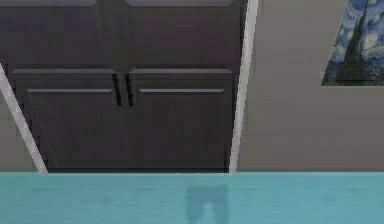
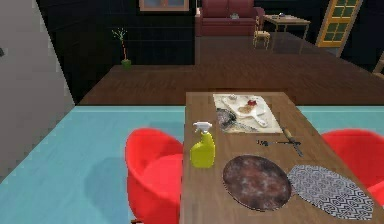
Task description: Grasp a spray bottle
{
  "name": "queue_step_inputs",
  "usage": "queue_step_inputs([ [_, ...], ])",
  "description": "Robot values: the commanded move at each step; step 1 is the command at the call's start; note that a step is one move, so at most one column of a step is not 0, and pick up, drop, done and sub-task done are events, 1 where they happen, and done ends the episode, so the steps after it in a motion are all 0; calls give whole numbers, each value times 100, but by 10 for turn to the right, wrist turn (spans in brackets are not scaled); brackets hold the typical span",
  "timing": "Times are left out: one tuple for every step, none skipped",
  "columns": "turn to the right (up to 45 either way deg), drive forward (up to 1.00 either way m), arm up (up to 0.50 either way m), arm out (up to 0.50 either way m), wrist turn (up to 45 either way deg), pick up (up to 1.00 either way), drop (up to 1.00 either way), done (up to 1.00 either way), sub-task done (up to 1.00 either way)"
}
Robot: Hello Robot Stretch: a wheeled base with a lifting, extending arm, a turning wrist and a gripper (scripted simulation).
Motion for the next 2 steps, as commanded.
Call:
queue_step_inputs([
  [0, 0, 50, 0, 0, 0, 0, 0, 0],
  [0, 0, 32, 0, 0, 0, 0, 0, 0],
])
